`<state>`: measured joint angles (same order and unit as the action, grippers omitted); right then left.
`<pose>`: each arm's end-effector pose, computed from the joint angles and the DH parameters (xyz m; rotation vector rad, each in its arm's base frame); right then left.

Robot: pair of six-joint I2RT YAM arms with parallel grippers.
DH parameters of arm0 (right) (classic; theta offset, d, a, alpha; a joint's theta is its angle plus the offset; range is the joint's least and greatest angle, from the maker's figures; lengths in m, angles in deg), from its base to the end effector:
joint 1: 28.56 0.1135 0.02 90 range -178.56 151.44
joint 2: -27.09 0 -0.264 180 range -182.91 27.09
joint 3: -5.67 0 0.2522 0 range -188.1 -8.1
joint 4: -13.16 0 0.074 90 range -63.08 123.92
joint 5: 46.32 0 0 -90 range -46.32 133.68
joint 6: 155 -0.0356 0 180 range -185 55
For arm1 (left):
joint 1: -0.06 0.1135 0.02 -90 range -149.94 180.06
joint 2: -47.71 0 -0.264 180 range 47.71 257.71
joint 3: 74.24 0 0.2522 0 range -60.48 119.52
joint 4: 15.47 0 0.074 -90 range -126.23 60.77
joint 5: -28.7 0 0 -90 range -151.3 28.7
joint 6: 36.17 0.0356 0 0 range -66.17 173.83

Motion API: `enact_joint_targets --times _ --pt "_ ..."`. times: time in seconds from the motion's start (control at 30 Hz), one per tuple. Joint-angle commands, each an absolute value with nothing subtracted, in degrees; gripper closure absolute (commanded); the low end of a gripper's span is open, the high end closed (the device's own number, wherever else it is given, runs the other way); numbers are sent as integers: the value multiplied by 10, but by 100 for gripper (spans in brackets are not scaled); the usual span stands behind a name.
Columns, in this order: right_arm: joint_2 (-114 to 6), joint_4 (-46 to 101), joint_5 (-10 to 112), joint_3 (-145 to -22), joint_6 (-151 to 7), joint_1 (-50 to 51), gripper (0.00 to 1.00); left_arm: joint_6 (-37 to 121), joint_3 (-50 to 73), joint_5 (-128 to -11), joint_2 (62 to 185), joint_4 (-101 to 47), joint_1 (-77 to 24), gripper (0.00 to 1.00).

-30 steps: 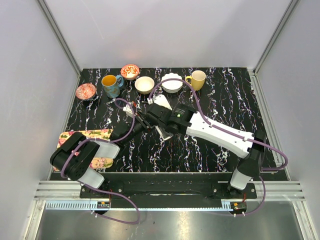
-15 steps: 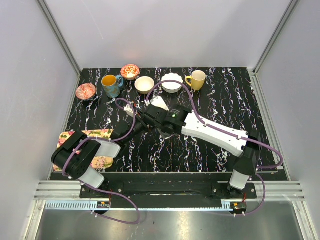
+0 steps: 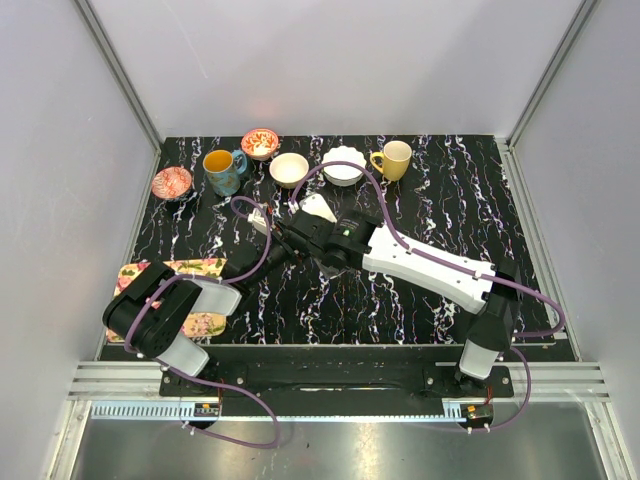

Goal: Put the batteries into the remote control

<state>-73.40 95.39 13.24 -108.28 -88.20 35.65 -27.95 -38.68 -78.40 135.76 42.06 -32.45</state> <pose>0.1691 0.3084 0.3342 -0.7591 2.3949 -0.1686 0.2239 -0.1551 0.1868 -0.4717 1.7230 -1.7610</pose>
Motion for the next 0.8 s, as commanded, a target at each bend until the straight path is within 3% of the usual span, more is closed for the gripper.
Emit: enact_joint_targets --times 0.0,0.77 --pt "-735 952 130 -1100 -883 363 84 -290 -368 -777 1352 661 -326 100" --pt "-737 949 127 -1103 -890 366 60 -289 -375 -780 1351 661 -326 100"
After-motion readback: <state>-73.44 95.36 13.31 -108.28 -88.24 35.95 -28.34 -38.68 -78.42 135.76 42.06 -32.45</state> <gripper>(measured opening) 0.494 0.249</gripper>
